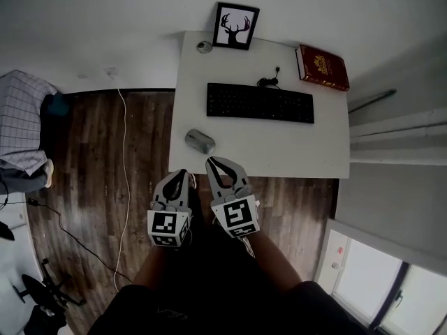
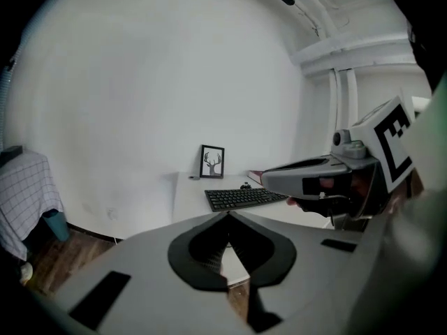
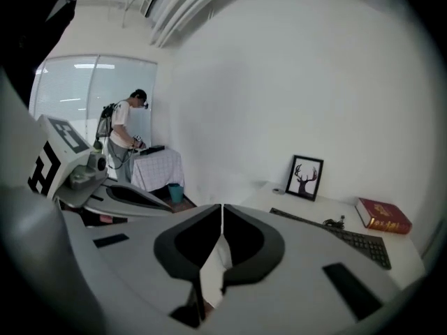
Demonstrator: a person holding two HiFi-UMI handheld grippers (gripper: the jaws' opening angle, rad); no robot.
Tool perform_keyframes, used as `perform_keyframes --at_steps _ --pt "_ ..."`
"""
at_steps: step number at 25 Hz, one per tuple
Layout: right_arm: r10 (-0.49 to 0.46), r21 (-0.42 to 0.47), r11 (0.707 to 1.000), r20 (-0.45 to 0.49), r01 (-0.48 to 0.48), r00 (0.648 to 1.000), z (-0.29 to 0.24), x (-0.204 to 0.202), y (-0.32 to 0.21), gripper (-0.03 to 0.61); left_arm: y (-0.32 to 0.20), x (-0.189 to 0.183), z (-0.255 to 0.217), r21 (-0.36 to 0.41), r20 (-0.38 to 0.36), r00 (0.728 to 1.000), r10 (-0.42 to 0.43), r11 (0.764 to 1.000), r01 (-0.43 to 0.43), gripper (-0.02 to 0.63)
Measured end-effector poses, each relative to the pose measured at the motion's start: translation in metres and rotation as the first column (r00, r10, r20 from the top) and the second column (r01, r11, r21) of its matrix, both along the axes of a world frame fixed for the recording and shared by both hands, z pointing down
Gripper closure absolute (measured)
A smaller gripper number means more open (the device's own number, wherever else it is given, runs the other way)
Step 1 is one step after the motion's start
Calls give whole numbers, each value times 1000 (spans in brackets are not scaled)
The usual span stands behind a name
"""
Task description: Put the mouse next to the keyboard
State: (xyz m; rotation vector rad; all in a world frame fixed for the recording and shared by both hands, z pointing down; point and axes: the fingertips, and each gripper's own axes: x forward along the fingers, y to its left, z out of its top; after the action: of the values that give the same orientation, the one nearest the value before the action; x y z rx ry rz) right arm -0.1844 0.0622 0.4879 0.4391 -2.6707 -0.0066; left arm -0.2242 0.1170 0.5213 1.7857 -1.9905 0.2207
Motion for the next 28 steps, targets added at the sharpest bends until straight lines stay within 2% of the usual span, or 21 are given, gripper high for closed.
perform_keyframes --at_steps 4,6,10,14,19,24,28 --pt "-68 -27 998 -160 65 985 39 -22 -5 543 -8 -22 24 -52 -10 1000 29 998 -30 612" --pt "-107 -46 994 -228 99 968 56 -31 -4 444 -10 -32 33 -70 -16 999 36 997 -37 612" --pt "-163 -56 987 -361 153 918 86 -41 -8 402 -15 -45 44 -90 -41 998 41 995 -45 612" --pt "-218 -112 976 -464 188 859 112 -48 -18 371 -17 -57 54 -105 -63 997 35 994 -42 612" --pt "-276 -208 960 -557 190 783 140 -53 -32 326 -25 -65 66 -122 -84 995 49 991 -59 612" --pt "-340 -259 939 -630 225 698 158 -57 -31 284 -22 -71 79 -136 -127 991 36 989 -53 612" --pt "-378 -289 926 -654 245 656 168 -64 -30 273 -23 -75 83 -131 -152 988 22 990 -42 612"
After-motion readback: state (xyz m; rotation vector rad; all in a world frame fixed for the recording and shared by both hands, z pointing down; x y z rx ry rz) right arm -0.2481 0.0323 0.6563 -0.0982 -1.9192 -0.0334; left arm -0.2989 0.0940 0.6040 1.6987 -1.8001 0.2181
